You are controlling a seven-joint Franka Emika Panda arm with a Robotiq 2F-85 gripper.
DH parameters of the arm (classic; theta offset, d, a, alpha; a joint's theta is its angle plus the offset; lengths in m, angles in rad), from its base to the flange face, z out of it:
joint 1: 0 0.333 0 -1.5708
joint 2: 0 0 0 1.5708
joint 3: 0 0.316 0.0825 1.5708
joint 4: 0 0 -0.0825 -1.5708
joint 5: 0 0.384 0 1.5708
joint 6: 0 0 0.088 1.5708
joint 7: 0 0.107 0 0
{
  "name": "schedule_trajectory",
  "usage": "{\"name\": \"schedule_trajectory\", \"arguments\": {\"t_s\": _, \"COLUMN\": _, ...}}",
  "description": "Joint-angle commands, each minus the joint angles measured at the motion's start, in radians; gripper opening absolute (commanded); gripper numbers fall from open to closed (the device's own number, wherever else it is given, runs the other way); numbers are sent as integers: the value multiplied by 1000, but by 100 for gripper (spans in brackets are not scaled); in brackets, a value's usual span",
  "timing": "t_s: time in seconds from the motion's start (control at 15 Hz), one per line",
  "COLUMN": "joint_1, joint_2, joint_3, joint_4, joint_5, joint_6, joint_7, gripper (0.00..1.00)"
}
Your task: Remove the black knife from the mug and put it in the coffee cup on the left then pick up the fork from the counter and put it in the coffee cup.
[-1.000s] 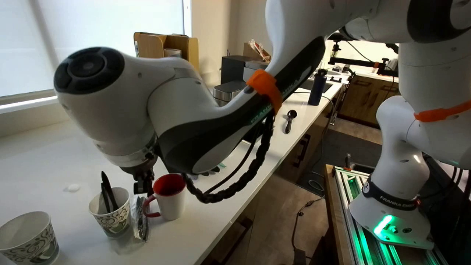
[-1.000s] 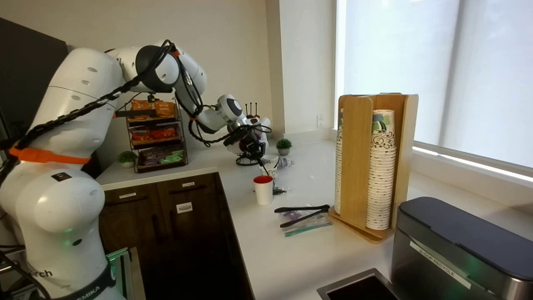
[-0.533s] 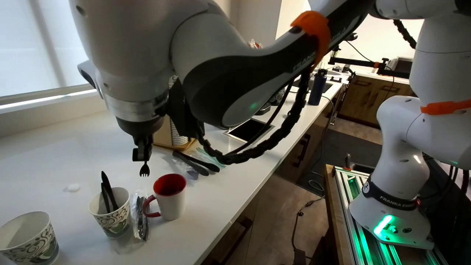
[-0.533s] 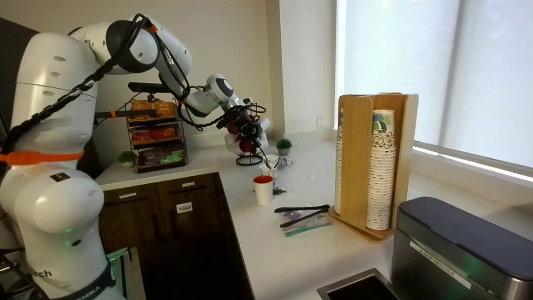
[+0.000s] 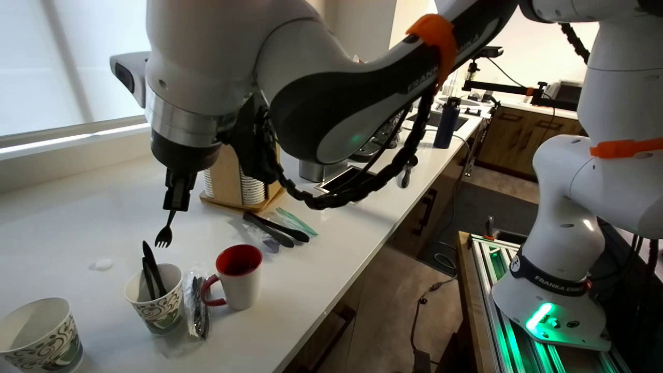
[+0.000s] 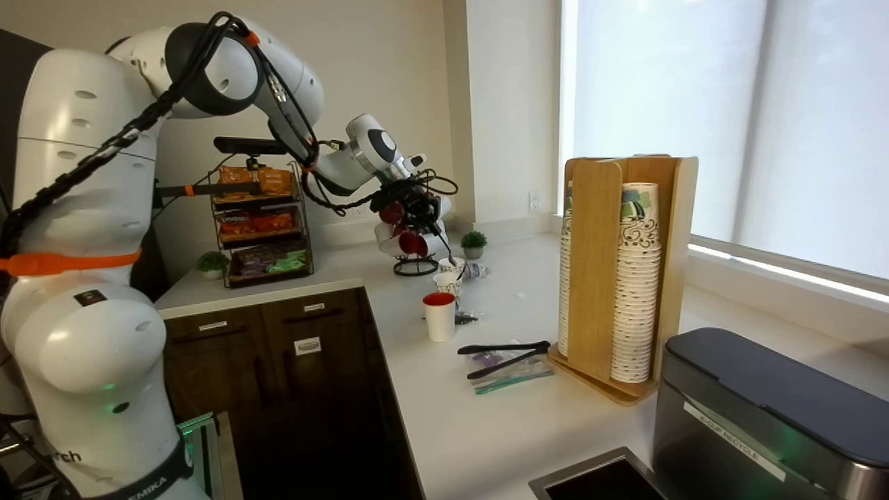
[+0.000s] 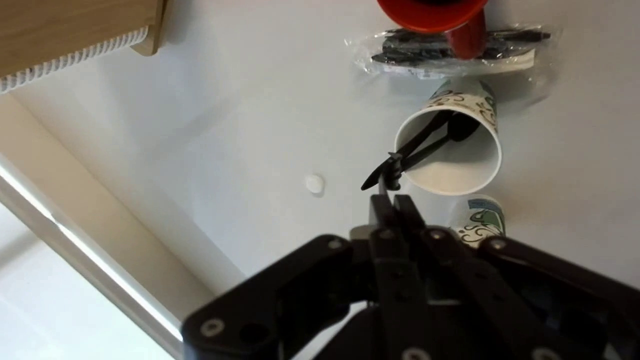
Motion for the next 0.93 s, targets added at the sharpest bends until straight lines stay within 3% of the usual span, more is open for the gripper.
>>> {"name": "schedule_trajectory", "arguments": {"t_s": 0.0, "joint_1": -58, "joint_2": 49, "joint_3": 22, "joint_4": 13, "joint_5": 116, "joint_6": 90, "joint_7": -113, "gripper": 1}}
{"name": "schedule_trajectory", "arguments": {"t_s": 0.47, "joint_1": -59, "joint_2": 59, "joint_3": 40, "joint_4": 50, "joint_5": 272, "joint_6": 46, "joint_7": -298, "gripper": 1}}
{"name": "schedule_trajectory", "arguments": {"t_s": 0.87, "joint_1": -60, "joint_2": 116, "joint_3": 38, "joint_4": 147, "joint_5": 341, "joint_6": -81, "joint_7": -328, "gripper": 1}}
